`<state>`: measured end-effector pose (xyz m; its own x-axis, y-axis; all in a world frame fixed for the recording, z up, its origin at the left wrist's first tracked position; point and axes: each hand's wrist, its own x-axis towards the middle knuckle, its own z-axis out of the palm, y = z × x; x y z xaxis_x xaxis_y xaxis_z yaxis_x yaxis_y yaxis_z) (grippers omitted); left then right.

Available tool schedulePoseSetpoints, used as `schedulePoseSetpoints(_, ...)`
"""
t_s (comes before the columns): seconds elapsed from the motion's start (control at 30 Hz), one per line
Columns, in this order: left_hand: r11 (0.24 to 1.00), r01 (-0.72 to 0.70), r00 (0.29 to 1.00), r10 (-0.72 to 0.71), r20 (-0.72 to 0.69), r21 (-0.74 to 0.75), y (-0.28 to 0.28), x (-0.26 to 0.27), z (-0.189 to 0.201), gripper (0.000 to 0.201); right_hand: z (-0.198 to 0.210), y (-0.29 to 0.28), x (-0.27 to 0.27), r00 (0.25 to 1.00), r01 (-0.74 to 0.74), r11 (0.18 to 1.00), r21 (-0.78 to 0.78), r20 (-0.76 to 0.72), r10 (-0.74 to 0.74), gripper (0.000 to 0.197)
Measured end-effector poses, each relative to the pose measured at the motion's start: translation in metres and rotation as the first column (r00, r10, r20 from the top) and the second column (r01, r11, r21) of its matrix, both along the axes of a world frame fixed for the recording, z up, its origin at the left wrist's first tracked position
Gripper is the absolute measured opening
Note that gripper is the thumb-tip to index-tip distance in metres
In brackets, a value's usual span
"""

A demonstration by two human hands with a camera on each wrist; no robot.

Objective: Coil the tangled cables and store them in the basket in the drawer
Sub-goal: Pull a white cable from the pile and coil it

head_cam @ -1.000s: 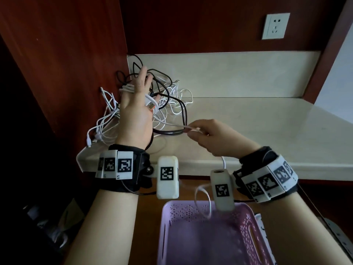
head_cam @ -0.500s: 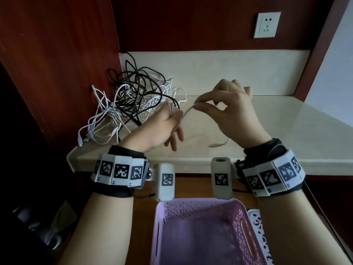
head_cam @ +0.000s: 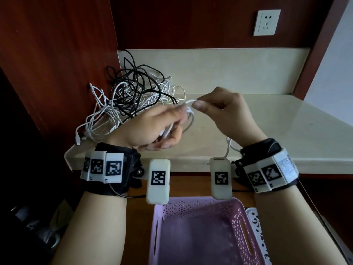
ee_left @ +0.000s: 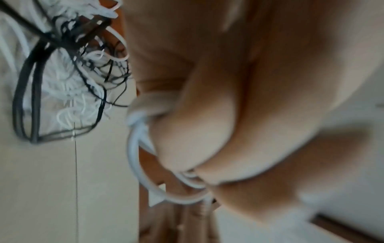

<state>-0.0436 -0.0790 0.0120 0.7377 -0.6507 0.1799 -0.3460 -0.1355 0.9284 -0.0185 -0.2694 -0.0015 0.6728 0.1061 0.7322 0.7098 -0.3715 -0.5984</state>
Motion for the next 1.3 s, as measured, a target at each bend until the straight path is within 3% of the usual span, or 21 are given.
schedulePoseSetpoints(0.1,0.944,0.138,0.987,-0.155,-0.034,-0.300,0.006,0.005,-0.001,0.038,-0.008,0.006,0.001,0.989,-0.124,0.988,-0.092,-0.093,0.116,0.018)
schedulePoseSetpoints(0.2,0.823,0.090,0.985,-0.158,-0.074,-0.561,0.007,0.009,-0.002,0.038,-0.013,0.010,0.002,0.970,-0.170,0.973,-0.159,-0.199,0.137,0.034)
schedulePoseSetpoints(0.27,0.685,0.042,0.980,-0.170,-0.103,-0.728,0.010,0.013,-0.001,0.043,-0.015,0.011,0.003,0.966,-0.166,0.963,-0.213,-0.234,0.114,0.037)
schedulePoseSetpoints(0.4,0.393,-0.059,0.975,-0.175,-0.137,-0.918,0.015,0.020,0.001,0.044,-0.018,0.009,0.006,0.974,-0.091,0.937,-0.337,-0.228,0.013,0.012)
schedulePoseSetpoints(0.47,0.327,-0.129,0.976,-0.124,-0.178,-0.936,0.015,0.021,-0.001,0.041,-0.019,0.008,0.006,0.978,-0.059,0.908,-0.414,-0.207,-0.031,0.017)
schedulePoseSetpoints(0.57,0.332,-0.224,0.974,0.036,-0.225,-0.916,0.012,0.023,-0.002,0.039,-0.020,0.006,0.010,0.976,0.021,0.800,-0.599,-0.162,-0.147,0.009)
schedulePoseSetpoints(0.63,0.338,-0.269,0.963,0.110,-0.246,-0.902,0.012,0.025,-0.003,0.039,-0.021,0.002,0.011,0.960,0.024,0.749,-0.662,-0.194,-0.202,0.033)
schedulePoseSetpoints(0.7,0.339,-0.297,0.954,0.140,-0.265,-0.893,0.012,0.025,-0.002,0.038,-0.019,-0.001,0.009,0.939,-0.028,0.835,-0.550,-0.301,-0.167,0.048)
schedulePoseSetpoints(0.83,0.334,-0.342,0.934,0.220,-0.280,-0.878,0.013,0.025,-0.001,0.038,-0.015,-0.005,0.007,0.932,0.020,0.949,-0.314,-0.337,-0.131,0.038)
schedulePoseSetpoints(0.9,0.392,-0.379,0.916,0.284,-0.282,-0.838,0.015,0.027,-0.002,0.038,-0.013,-0.006,0.009,0.929,0.047,0.987,-0.152,-0.357,-0.099,0.029)
schedulePoseSetpoints(1.0,0.561,-0.436,0.892,0.375,-0.253,-0.704,0.013,0.026,-0.003,0.038,-0.010,-0.006,0.008,0.925,0.101,0.995,0.005,-0.368,-0.092,0.016)
schedulePoseSetpoints(1.1,0.634,-0.433,0.891,0.406,-0.200,-0.641,0.005,0.023,-0.005,0.038,-0.006,-0.004,0.002,0.925,0.045,0.997,-0.057,-0.374,-0.063,0.011)
schedulePoseSetpoints(1.2,0.573,-0.376,0.920,0.325,-0.219,-0.729,-0.001,0.021,-0.005,0.040,-0.005,-0.001,-0.006,0.892,-0.149,0.951,-0.270,-0.452,0.012,0.017)
schedulePoseSetpoints(1.3,0.381,-0.400,0.906,0.300,-0.298,-0.834,0.004,0.026,-0.007,0.045,-0.004,0.001,-0.011,0.860,-0.287,0.905,-0.314,-0.501,0.099,0.019)
